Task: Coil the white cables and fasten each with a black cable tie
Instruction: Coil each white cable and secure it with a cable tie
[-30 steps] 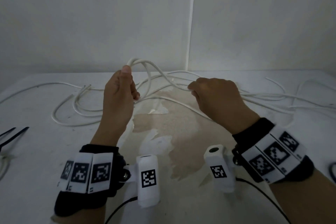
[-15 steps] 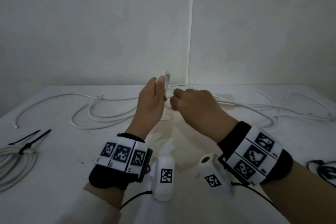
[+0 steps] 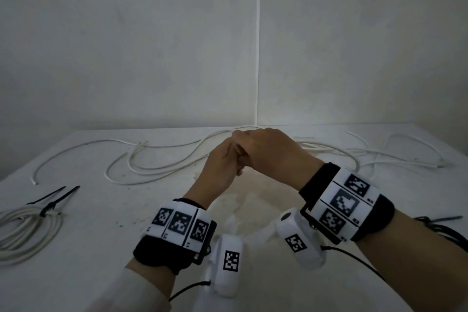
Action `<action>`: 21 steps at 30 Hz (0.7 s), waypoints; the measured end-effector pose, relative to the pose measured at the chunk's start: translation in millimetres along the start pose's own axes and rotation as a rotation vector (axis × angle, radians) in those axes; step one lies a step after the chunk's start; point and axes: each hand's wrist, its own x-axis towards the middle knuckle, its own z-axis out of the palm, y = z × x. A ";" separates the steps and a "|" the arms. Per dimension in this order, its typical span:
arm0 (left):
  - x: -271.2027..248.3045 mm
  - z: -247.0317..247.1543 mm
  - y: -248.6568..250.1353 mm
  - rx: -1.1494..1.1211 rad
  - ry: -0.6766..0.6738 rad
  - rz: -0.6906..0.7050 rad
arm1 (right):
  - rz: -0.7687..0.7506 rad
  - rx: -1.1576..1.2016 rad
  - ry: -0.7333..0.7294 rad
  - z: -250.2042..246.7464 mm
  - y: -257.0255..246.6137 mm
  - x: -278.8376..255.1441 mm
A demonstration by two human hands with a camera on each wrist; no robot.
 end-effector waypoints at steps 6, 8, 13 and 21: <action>-7.4 -5.2 2.9 -0.010 -0.036 -0.099 | 0.059 0.195 -0.039 -12.1 6.2 -3.0; -8.5 -9.8 2.7 -0.060 -0.019 -0.149 | 0.091 0.221 0.002 -15.0 14.4 -3.1; -8.8 -6.6 6.4 -0.136 -0.027 -0.182 | 0.161 0.275 0.065 -15.4 20.7 3.2; -11.0 -9.6 13.0 -0.159 0.001 -0.146 | 0.190 0.517 0.142 -11.9 19.1 1.7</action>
